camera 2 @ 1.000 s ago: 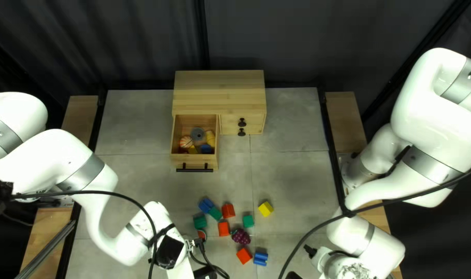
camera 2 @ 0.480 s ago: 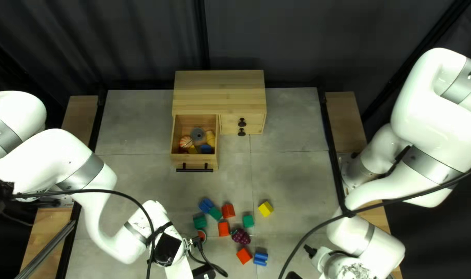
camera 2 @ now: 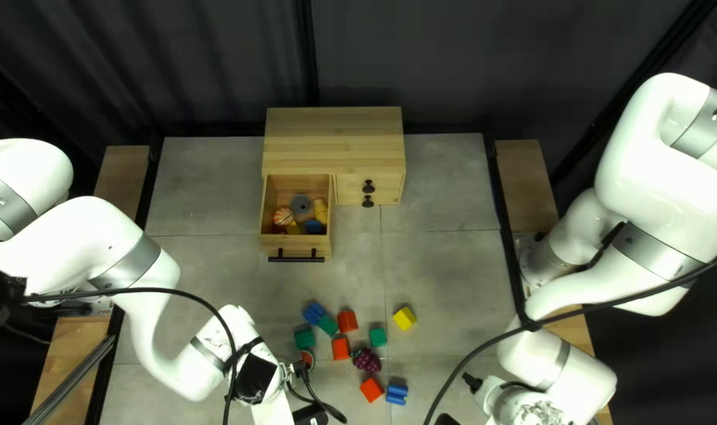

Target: Open drawers and place objects into drawer and close

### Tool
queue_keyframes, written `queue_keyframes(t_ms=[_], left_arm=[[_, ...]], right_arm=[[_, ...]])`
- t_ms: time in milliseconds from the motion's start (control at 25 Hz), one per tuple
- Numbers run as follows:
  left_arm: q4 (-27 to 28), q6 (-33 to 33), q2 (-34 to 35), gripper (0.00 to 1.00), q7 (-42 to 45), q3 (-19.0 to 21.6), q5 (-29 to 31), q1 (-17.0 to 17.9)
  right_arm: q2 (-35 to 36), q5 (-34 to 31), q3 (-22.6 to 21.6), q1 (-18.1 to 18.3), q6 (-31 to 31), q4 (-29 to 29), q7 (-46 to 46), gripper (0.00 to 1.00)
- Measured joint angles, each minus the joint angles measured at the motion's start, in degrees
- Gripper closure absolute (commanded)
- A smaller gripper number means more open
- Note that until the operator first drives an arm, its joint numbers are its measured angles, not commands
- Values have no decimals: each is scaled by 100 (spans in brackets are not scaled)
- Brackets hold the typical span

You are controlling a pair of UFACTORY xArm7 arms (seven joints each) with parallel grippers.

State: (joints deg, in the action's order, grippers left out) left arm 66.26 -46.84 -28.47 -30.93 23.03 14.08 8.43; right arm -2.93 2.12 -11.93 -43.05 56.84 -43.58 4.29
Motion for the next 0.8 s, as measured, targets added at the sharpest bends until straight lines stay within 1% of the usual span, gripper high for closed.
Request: queue_keyframes(t_ms=[40,120,160,200,240,280,600,800], left_arm=[[-5,13,-1,4,-10,1,0,-5],[-9,38,-8,11,-30,2,3,-14],[-10,48,-12,17,-38,2,4,-17],[-12,55,-15,74,-43,2,4,-19],[-14,63,-18,99,-48,3,4,-22],[-16,69,-20,100,-53,5,3,-24],[23,-37,32,100,-83,15,-10,-34],[-14,-341,380,100,-36,50,-77,-52]], right_arm=[[0,0,0,0,0,0,0,0],[0,0,0,0,0,0,0,0],[0,0,0,0,0,0,0,0],[0,0,0,0,0,0,0,0],[0,0,0,0,0,0,0,0],[0,0,0,0,0,0,0,0],[0,0,0,0,0,0,0,0],[0,0,0,0,0,0,0,0]])
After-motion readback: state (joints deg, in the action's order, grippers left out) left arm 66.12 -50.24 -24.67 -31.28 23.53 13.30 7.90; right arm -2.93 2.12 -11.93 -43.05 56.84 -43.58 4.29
